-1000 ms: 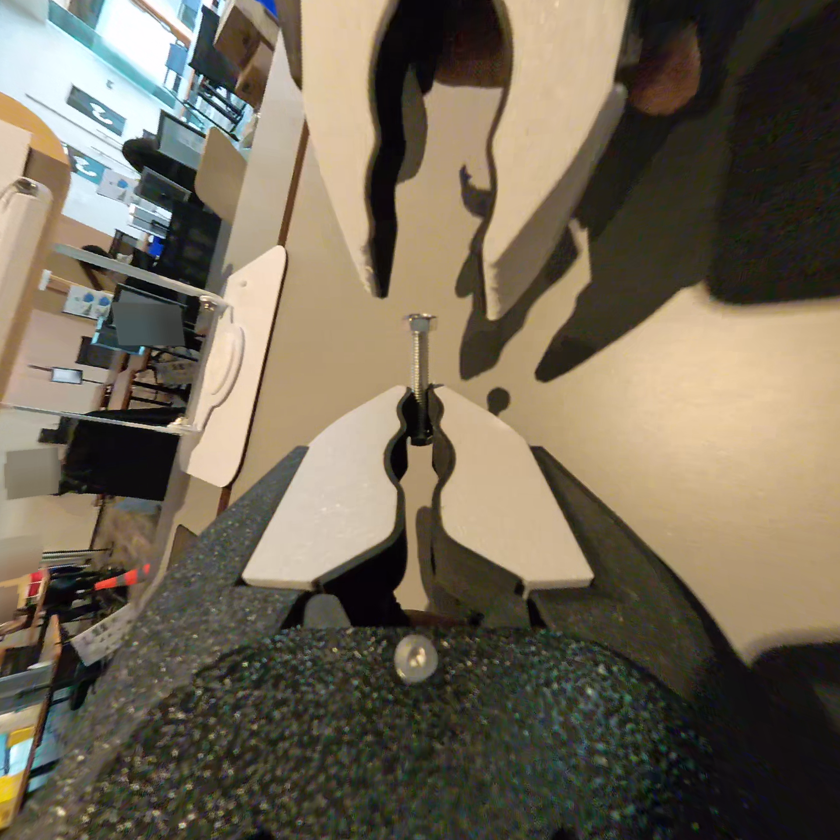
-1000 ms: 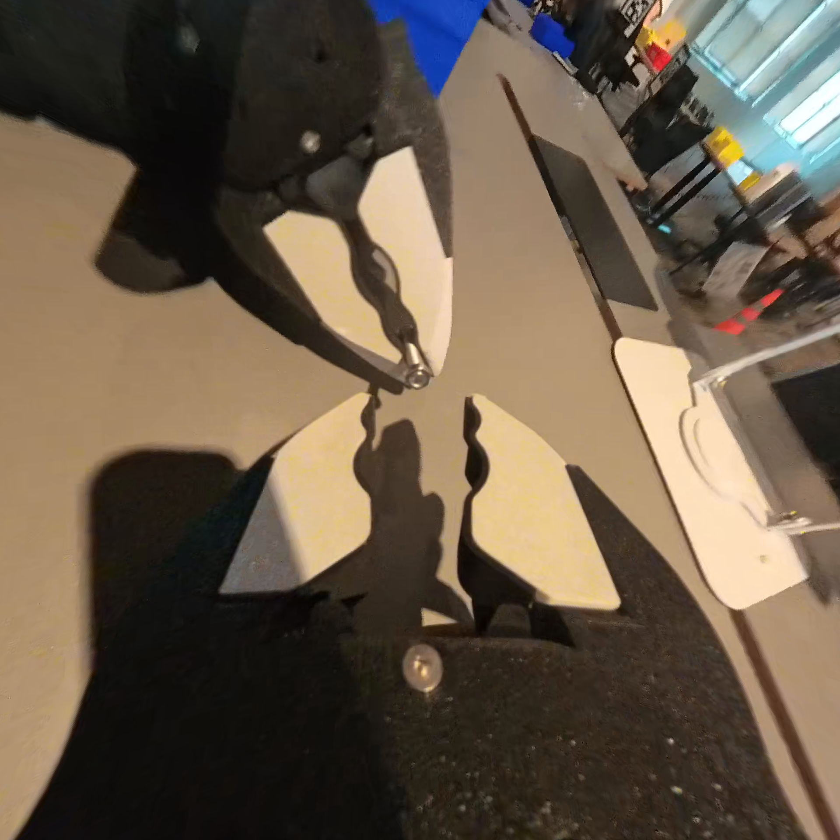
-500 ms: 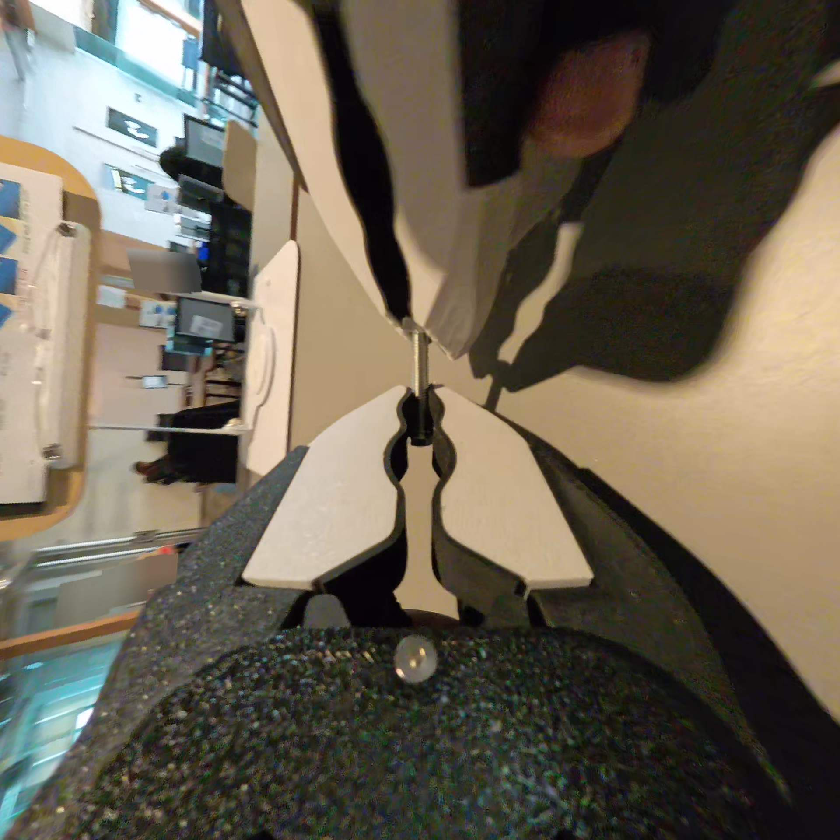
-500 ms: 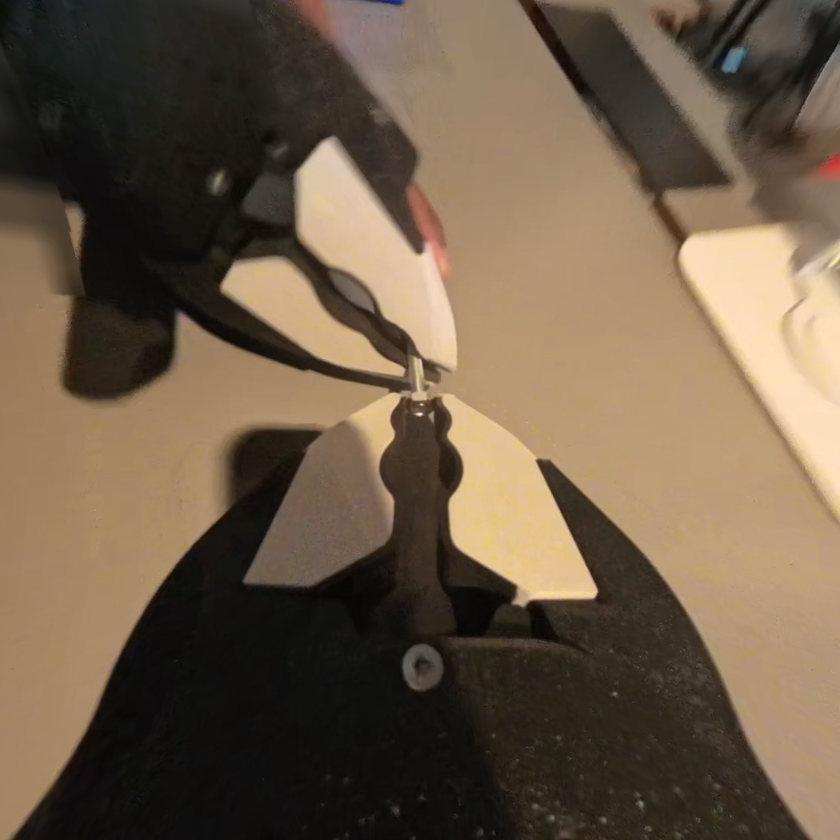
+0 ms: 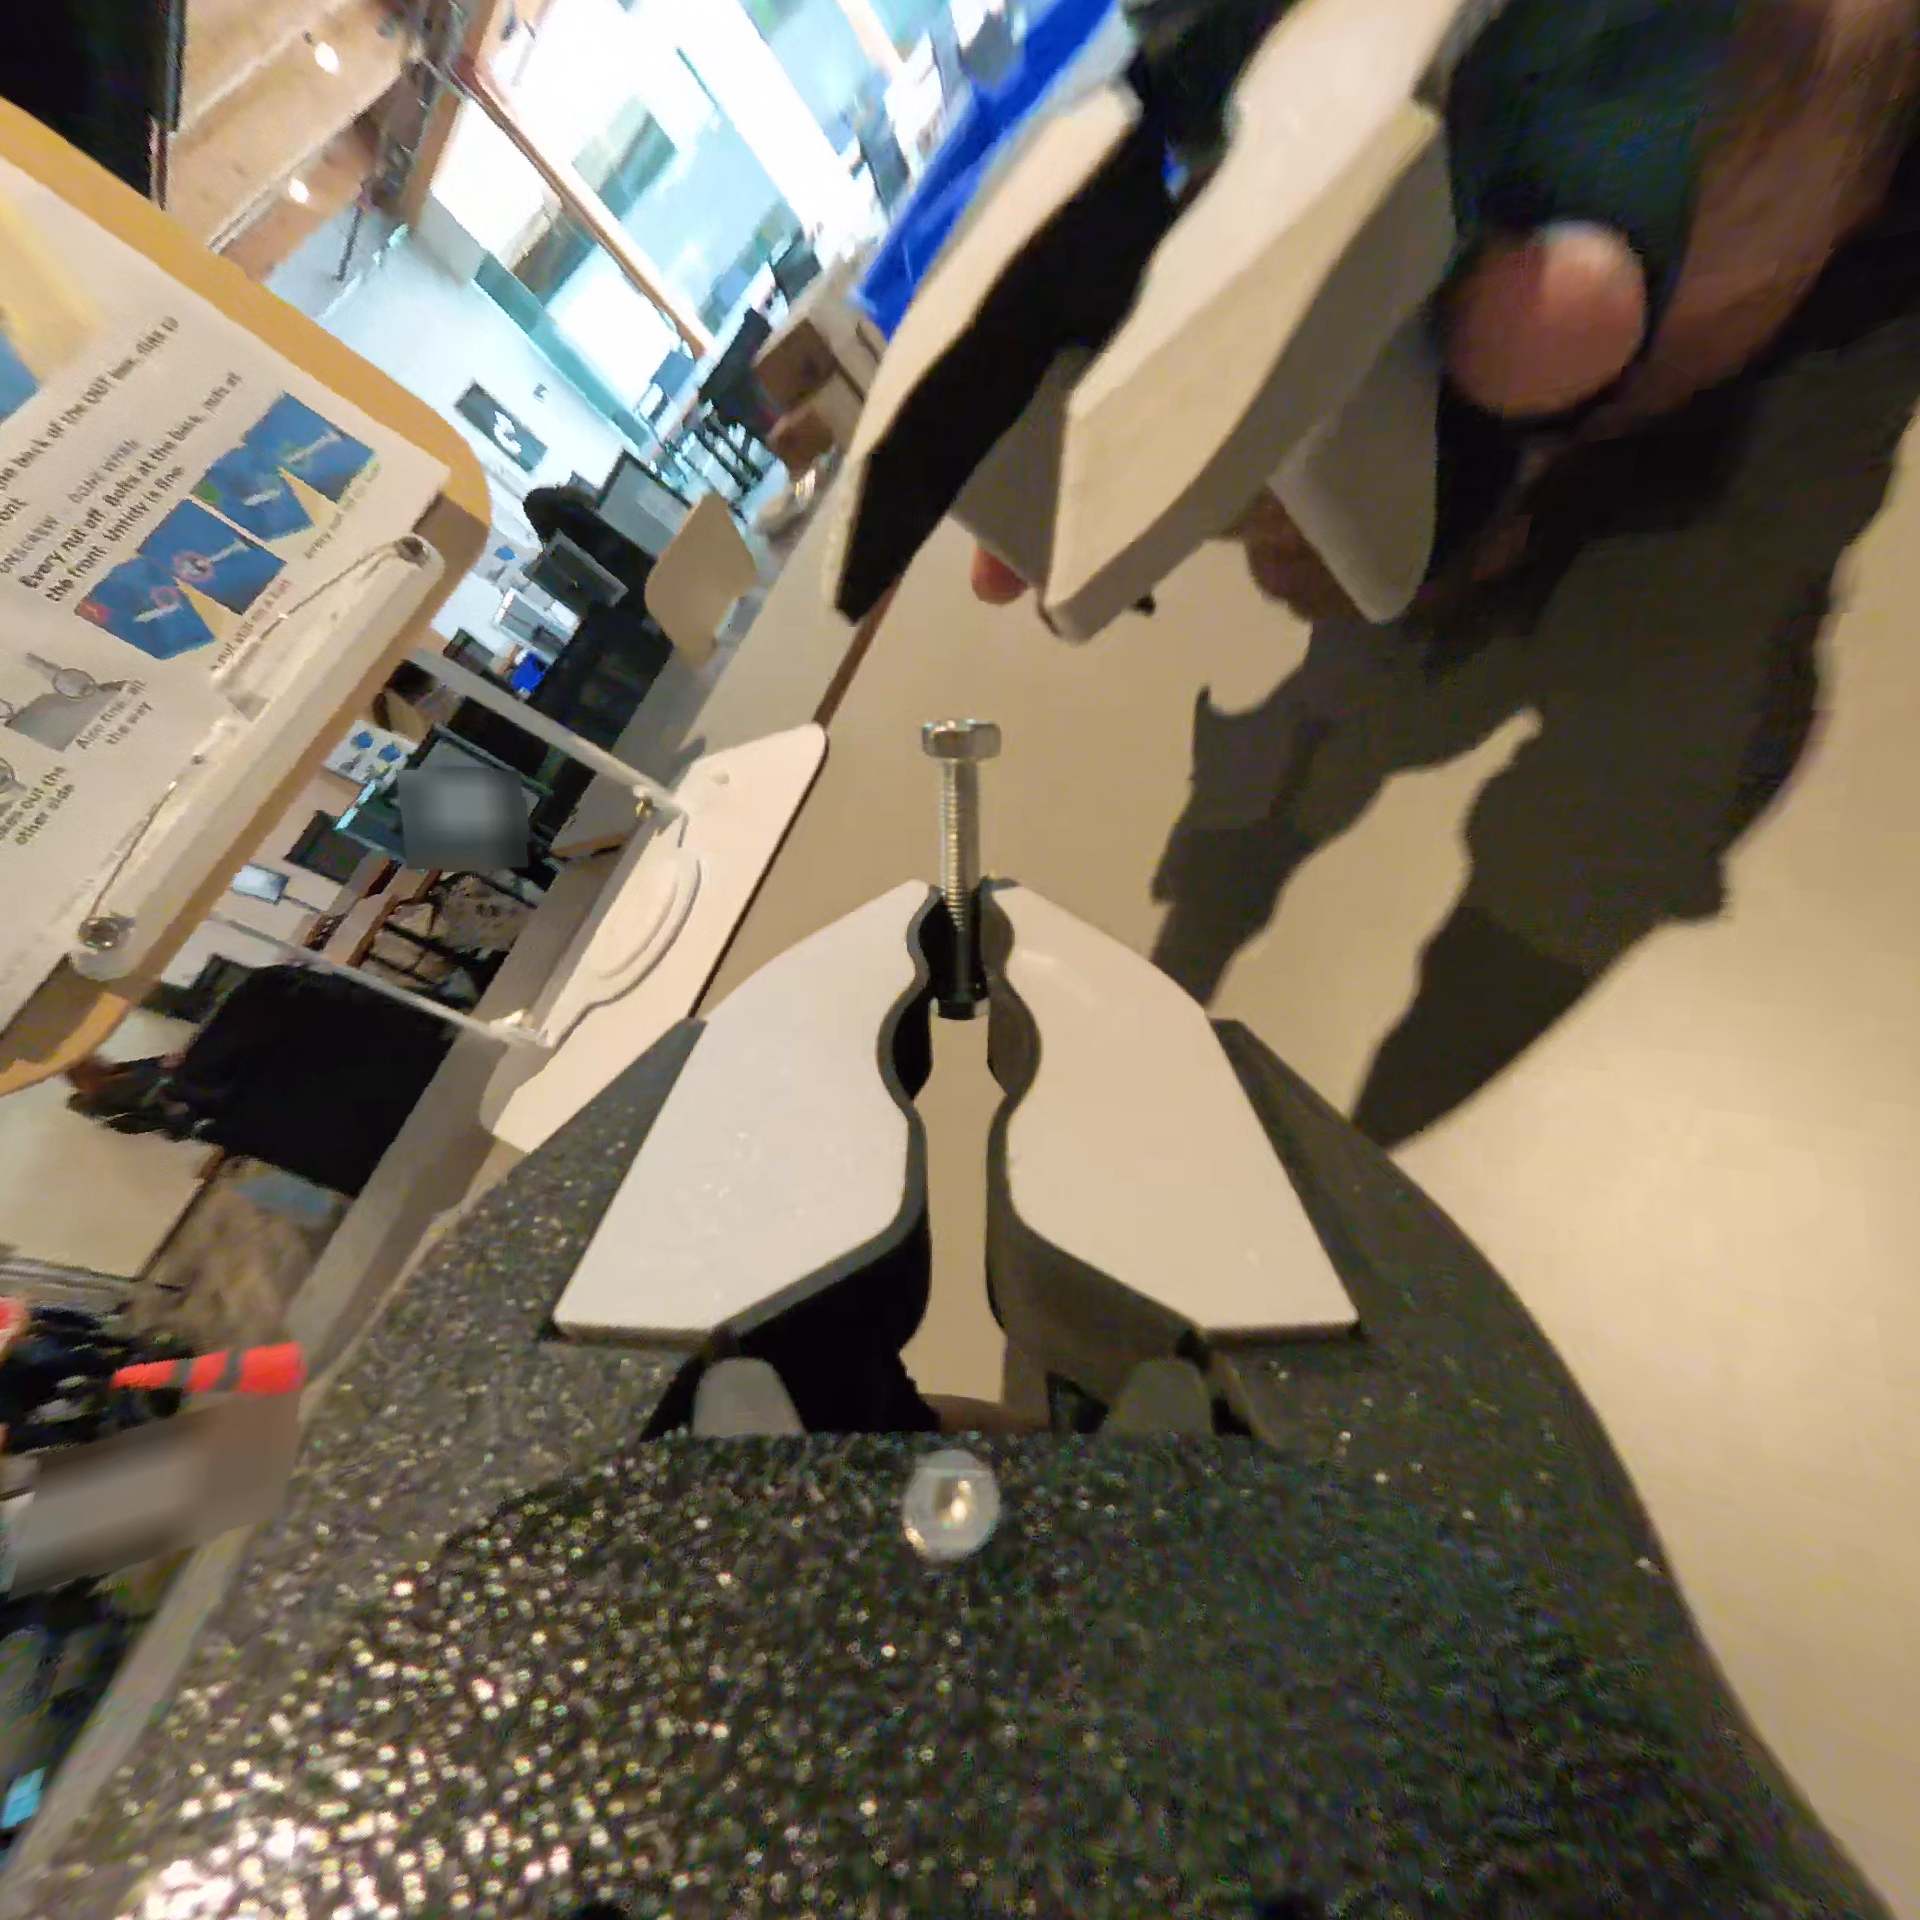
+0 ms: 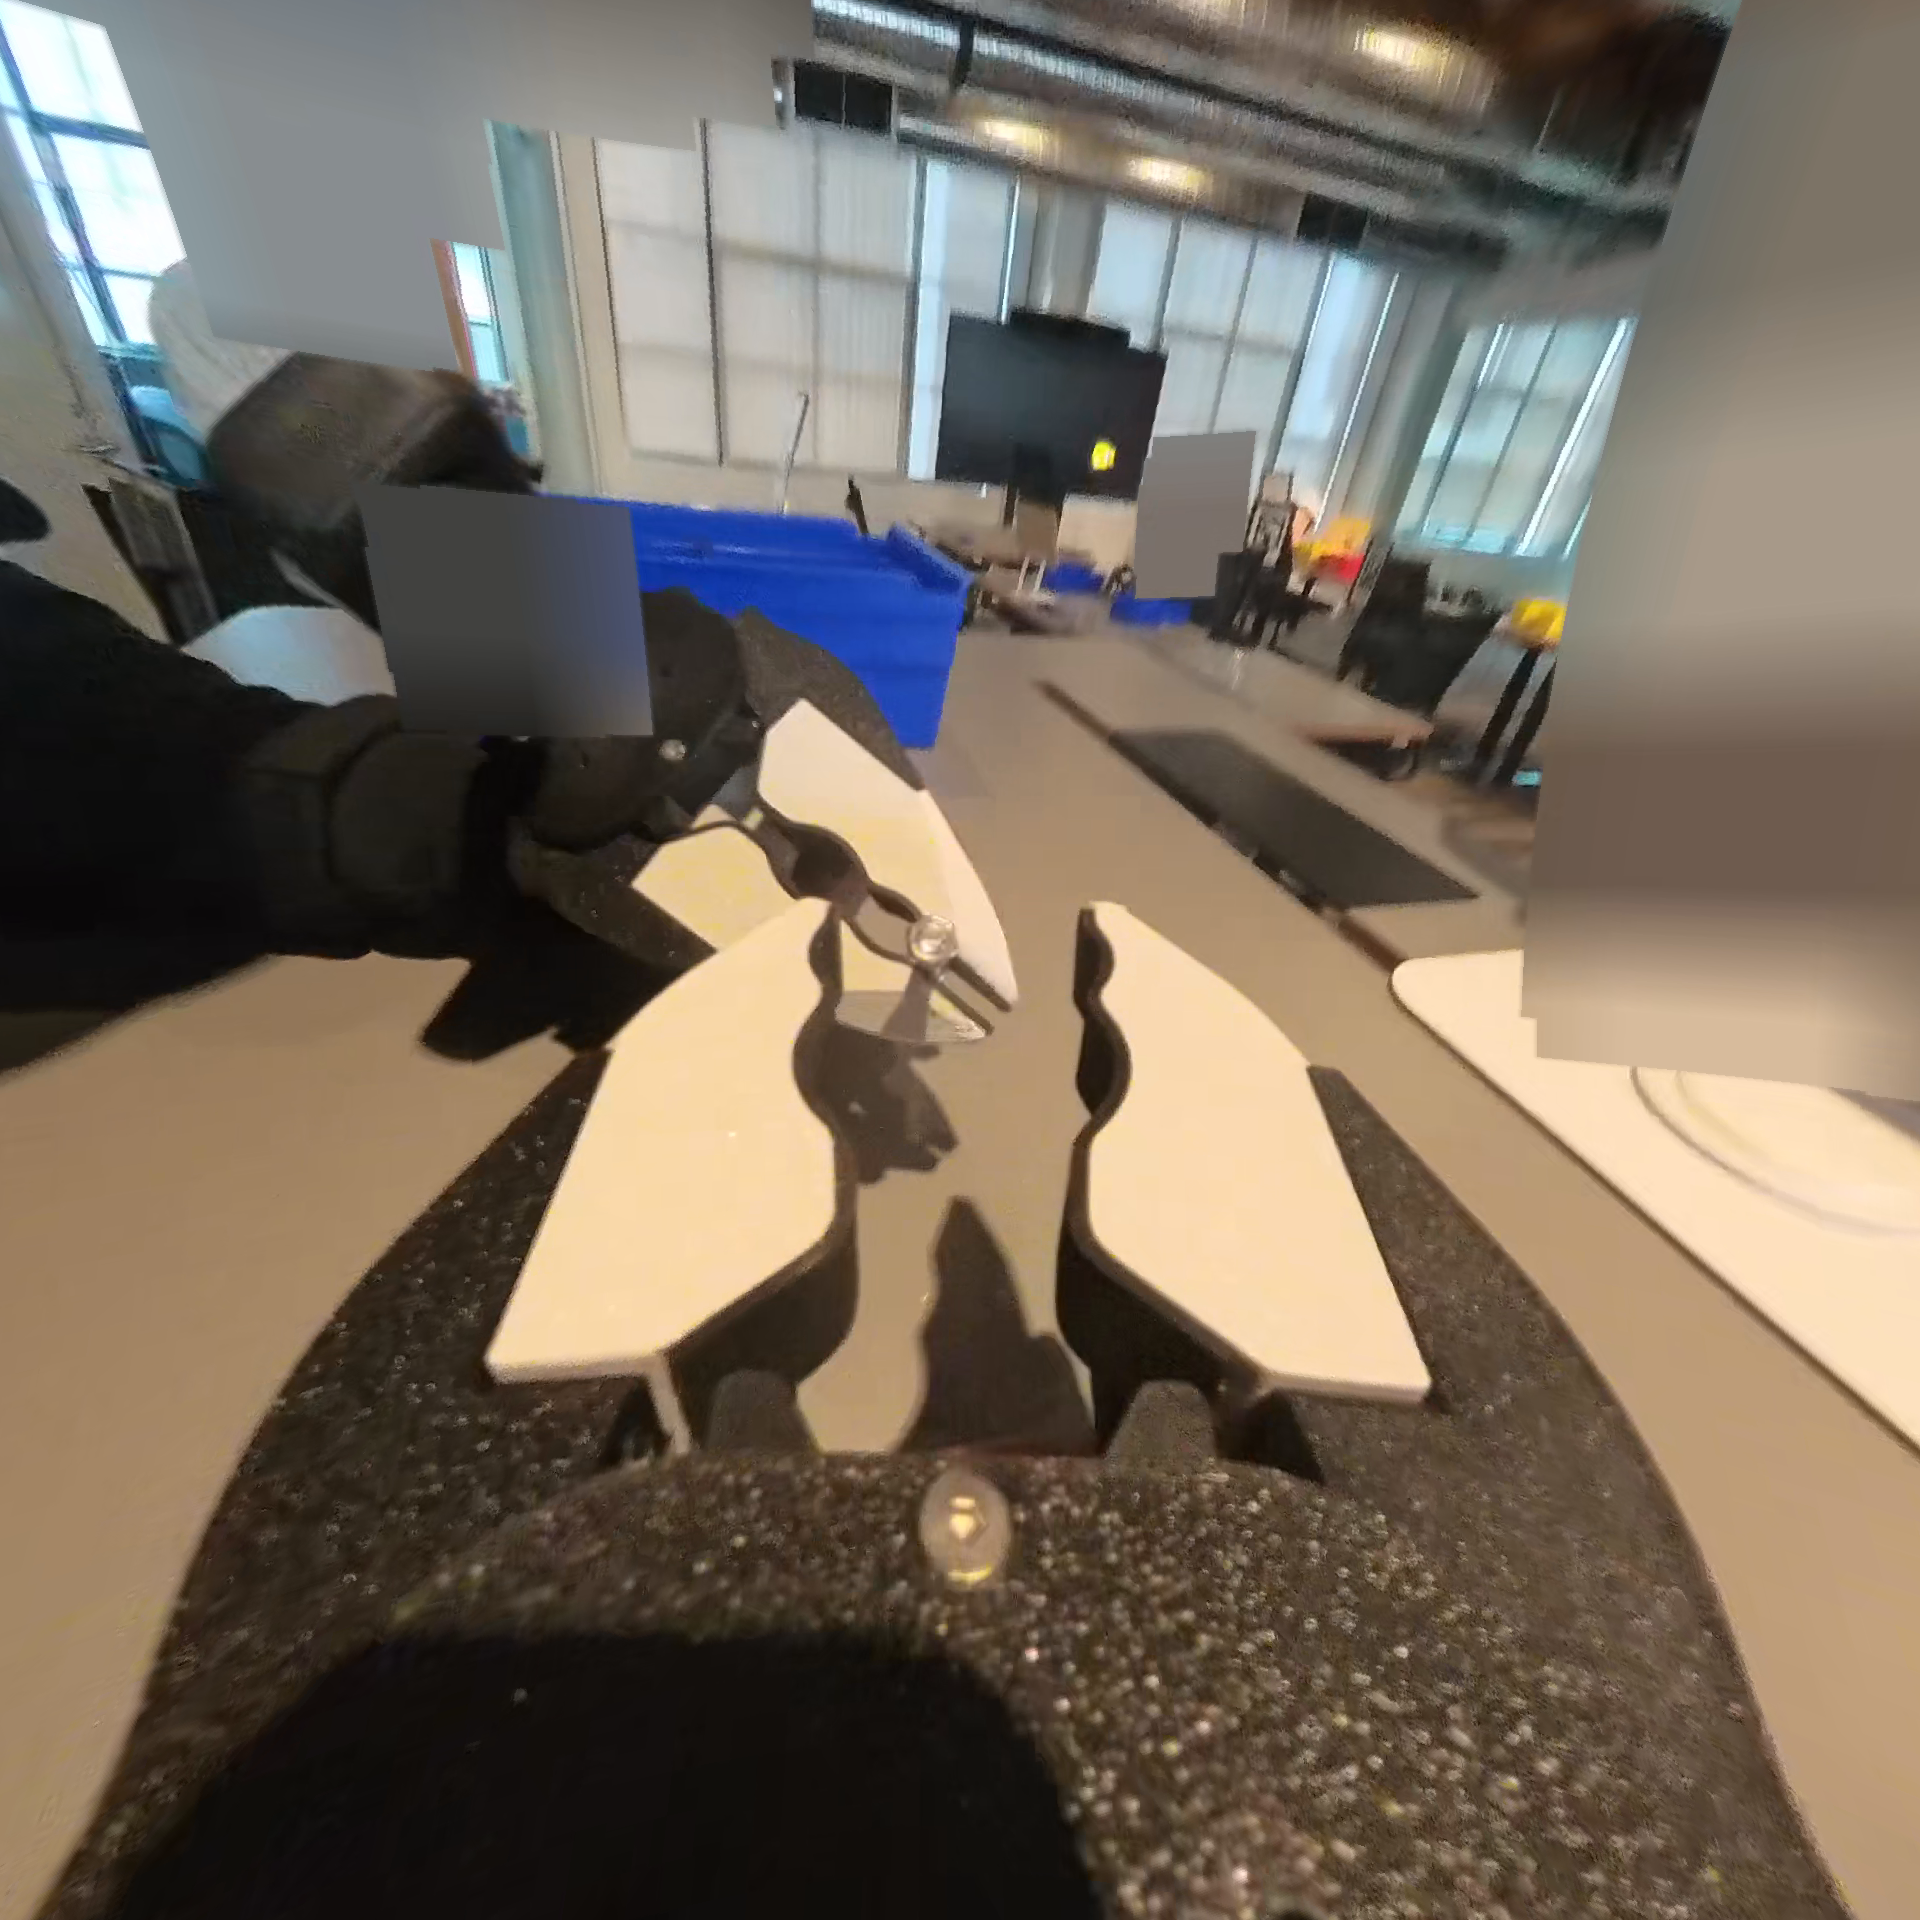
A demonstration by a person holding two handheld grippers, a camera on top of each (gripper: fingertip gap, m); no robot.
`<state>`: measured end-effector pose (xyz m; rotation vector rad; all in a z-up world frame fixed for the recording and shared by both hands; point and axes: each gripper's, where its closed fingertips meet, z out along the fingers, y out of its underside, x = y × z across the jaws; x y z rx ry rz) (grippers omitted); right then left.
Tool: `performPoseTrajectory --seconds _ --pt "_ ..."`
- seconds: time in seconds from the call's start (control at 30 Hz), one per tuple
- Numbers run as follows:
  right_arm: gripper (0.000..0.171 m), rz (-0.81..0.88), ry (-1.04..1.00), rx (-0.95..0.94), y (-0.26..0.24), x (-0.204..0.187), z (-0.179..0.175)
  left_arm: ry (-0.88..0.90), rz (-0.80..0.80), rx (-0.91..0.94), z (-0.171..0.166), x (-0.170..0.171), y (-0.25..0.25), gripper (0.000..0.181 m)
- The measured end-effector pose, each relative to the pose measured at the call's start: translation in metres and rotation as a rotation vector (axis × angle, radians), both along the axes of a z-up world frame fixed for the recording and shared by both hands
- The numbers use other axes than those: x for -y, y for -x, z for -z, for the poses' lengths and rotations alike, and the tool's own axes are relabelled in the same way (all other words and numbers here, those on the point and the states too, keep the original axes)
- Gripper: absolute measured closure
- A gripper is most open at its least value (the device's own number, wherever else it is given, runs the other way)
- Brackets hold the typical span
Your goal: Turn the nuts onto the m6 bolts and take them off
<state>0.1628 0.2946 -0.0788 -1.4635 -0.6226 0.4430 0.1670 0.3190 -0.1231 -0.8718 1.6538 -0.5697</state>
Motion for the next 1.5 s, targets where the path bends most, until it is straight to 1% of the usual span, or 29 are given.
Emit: performPoseTrajectory --seconds 0.1,0.2,0.3,0.4,0.5,0.63,0.73,0.8,0.83,0.93,1.0,1.1,1.17,1.2,1.27,1.3,1.33,1.37,1.4,1.47,1.5 --pt "0.130 -0.037 -0.058 -0.023 0.005 0.008 -0.010 0.172 0.107 0.064 -0.012 0.017 -0.001 0.177" --pt "0.135 -0.095 -0.085 -0.054 0.011 0.015 -0.015 0.327 0.236 0.057 -0.015 0.036 0.002 0.178" --pt "0.144 -0.175 -0.098 -0.067 0.019 0.025 -0.019 0.413 0.324 0.043 -0.019 0.046 0.007 0.177" --pt "0.145 -0.230 -0.085 -0.088 0.023 0.030 -0.020 0.499 0.409 0.023 -0.023 0.052 0.013 0.177" --pt "0.147 -0.264 -0.080 -0.110 0.026 0.033 -0.023 0.550 0.494 -0.026 -0.022 0.061 0.019 0.177" --pt "0.148 -0.317 -0.056 -0.097 0.035 0.035 -0.018 0.572 0.555 -0.077 -0.019 0.070 0.024 0.177" --pt "0.150 -0.324 -0.045 -0.082 0.038 0.034 -0.015 0.575 0.575 -0.099 -0.018 0.074 0.025 0.177" --pt "0.156 -0.328 -0.040 -0.086 0.040 0.035 -0.016 0.581 0.564 -0.095 -0.018 0.072 0.024 0.177" --pt "0.160 -0.321 -0.033 -0.089 0.041 0.034 -0.016 0.584 0.554 -0.089 -0.019 0.071 0.023 0.177" --pt "0.161 -0.252 -0.008 -0.112 0.040 0.027 -0.017 0.576 0.499 -0.058 -0.020 0.065 0.020 0.177" --pt "0.161 -0.154 0.017 -0.137 0.035 0.019 -0.017 0.548 0.408 -0.016 -0.020 0.056 0.014 0.177" --pt "0.161 0.095 0.063 -0.187 0.023 0.004 -0.015 0.424 0.191 0.069 -0.019 0.035 0.004 0.177" --pt "0.161 0.208 0.065 -0.187 0.022 0.004 -0.012 0.360 0.138 0.087 -0.018 0.031 0.002 0.177" --pt "0.157 0.205 0.047 -0.149 0.025 0.006 -0.012 0.356 0.139 0.091 -0.018 0.032 0.002 0.177" --pt "0.136 0.099 0.003 -0.068 0.034 0.015 -0.014 0.387 0.168 0.085 -0.019 0.034 0.004 0.177" --pt "0.130 0.036 -0.018 -0.060 0.035 0.019 -0.017 0.408 0.191 0.082 -0.020 0.035 0.005 0.177" --pt "0.130 -0.029 -0.029 -0.078 0.035 0.024 -0.020 0.430 0.219 0.074 -0.021 0.037 0.006 0.177" --pt "0.137 -0.095 -0.032 -0.112 0.035 0.029 -0.024 0.457 0.257 0.061 -0.021 0.040 0.008 0.177" --pt "0.139 -0.144 -0.026 -0.152 0.034 0.032 -0.027 0.488 0.296 0.047 -0.022 0.043 0.010 0.177" --pt "0.139 -0.178 -0.011 -0.193 0.031 0.032 -0.030 0.542 0.368 0.026 -0.024 0.049 0.015 0.177" --pt "0.139 -0.178 -0.005 -0.184 0.031 0.030 -0.028 0.564 0.396 0.020 -0.025 0.051 0.017 0.177"
